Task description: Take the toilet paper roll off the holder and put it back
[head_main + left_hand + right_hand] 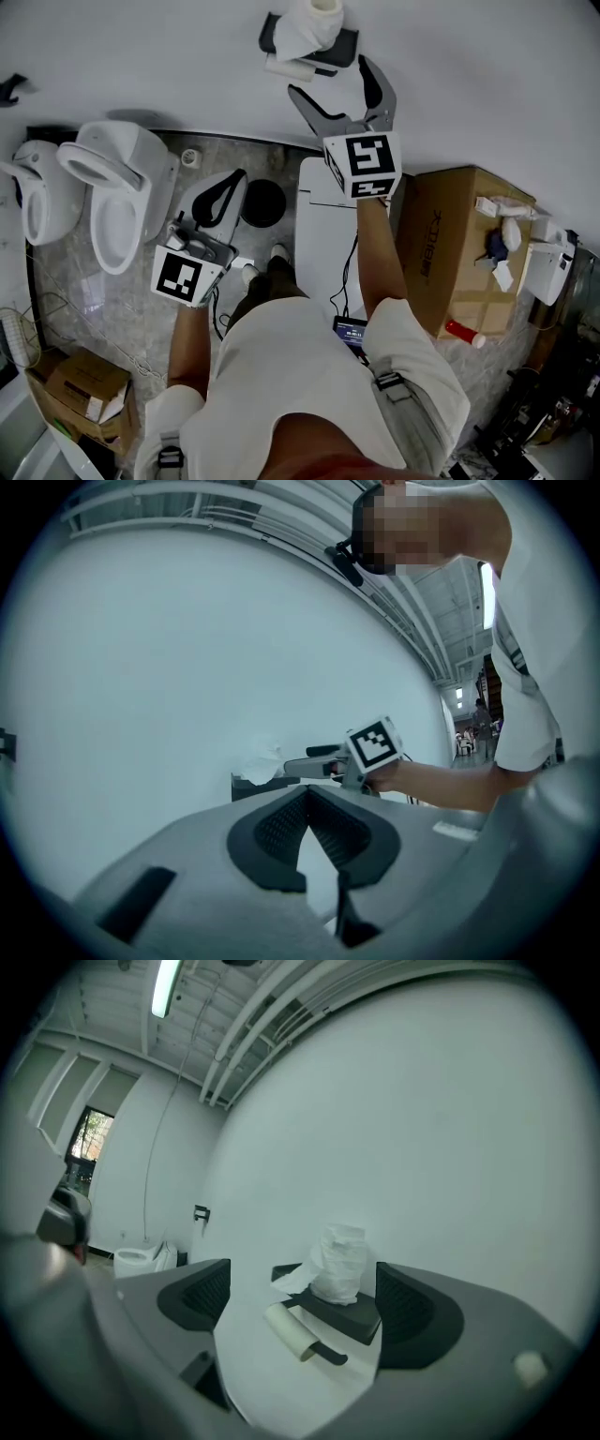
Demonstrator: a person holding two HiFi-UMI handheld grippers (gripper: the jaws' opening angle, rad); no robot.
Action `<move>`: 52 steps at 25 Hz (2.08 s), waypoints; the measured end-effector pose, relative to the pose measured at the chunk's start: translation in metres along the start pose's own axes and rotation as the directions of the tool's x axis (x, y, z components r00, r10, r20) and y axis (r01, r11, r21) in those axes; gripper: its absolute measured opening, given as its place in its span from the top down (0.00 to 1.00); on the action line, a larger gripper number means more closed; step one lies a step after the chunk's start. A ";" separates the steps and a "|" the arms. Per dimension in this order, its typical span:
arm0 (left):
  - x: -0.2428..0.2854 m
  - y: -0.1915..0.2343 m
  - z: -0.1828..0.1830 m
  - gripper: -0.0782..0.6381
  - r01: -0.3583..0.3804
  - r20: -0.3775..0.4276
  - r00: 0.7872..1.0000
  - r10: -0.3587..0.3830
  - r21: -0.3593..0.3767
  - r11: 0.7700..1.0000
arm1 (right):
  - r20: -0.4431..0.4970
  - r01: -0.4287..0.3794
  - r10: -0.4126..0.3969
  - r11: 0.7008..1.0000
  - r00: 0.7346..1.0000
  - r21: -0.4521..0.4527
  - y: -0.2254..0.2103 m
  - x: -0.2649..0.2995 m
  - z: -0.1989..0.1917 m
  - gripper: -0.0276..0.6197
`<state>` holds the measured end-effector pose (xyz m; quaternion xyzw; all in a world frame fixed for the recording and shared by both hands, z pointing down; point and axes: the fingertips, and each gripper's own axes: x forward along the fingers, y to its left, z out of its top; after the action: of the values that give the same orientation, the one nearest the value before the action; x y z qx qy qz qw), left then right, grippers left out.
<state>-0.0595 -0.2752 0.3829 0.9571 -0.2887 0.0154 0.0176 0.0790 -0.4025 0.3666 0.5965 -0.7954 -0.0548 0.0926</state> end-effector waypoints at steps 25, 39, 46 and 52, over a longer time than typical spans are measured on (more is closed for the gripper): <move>-0.067 -0.024 0.021 0.90 0.008 0.017 1.000 -0.009 0.047 0.999 | 0.126 -0.072 0.054 0.988 0.990 0.137 0.116 -0.191 0.046 0.95; -0.094 -0.023 0.027 0.90 -0.011 0.043 0.999 0.010 0.037 0.999 | 0.157 -0.150 0.128 0.979 0.979 0.137 0.152 -0.184 0.056 0.96; -0.094 -0.027 0.032 0.90 -0.007 0.060 0.998 0.005 0.028 1.000 | 0.133 -0.177 0.160 0.976 0.978 0.130 0.157 -0.184 0.055 0.96; -0.094 -0.028 0.029 0.90 0.001 0.051 0.999 -0.002 0.034 0.999 | 0.127 -0.177 0.160 0.976 0.979 0.131 0.156 -0.183 0.051 0.96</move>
<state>-0.1214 -0.2009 0.3496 0.9576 -0.2880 -0.0041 -0.0061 -0.0287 -0.1838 0.3322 0.5277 -0.8490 -0.0247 0.0080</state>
